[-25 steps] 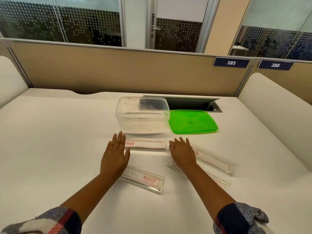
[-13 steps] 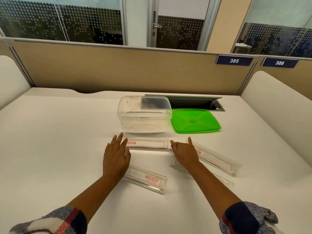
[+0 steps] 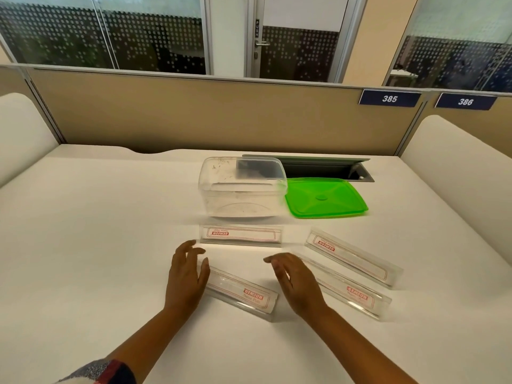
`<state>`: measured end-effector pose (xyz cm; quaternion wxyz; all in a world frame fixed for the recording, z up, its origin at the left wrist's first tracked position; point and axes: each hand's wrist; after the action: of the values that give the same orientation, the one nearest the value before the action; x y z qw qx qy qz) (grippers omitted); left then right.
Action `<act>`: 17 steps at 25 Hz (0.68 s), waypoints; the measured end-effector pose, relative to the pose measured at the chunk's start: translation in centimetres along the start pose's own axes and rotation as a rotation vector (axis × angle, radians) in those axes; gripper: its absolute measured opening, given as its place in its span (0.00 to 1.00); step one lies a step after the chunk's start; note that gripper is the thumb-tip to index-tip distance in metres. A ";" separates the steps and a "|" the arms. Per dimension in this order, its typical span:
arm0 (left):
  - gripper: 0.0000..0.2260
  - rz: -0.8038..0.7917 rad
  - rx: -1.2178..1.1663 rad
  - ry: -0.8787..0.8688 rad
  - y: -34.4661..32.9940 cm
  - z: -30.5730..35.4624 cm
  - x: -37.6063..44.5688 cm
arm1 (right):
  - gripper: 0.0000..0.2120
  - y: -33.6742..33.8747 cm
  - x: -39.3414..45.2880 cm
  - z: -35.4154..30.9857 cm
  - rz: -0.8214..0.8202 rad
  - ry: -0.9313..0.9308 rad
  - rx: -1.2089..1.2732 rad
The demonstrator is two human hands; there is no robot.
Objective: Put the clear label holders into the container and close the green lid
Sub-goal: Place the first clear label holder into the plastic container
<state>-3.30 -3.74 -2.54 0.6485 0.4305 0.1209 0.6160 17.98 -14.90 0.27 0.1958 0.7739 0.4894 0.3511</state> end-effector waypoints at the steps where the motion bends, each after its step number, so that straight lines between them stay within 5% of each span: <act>1: 0.20 0.004 -0.035 0.047 0.0 -0.1 0.0 | 0.34 -0.3 -0.8 0.2 -0.010 -0.020 0.026; 12: 0.17 0.069 -0.099 0.237 0.0 0.0 0.2 | 0.28 -1.3 -3.4 1.2 -0.212 0.186 -0.085; 17: 0.13 0.098 -0.249 0.332 0.4 -0.3 0.3 | 0.26 -1.1 -2.9 1.6 -0.093 -0.071 0.056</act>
<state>-3.71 -3.37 -2.34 0.6373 0.2450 0.1278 0.7193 17.72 -16.92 -2.52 0.2072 0.7674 0.5273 0.3002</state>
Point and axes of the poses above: each hand's wrist, its own x-axis towards the middle knuckle, its own y-axis out of the back of the hand, z = x × y, and after that the axes turned 6 degrees about z, right-handed
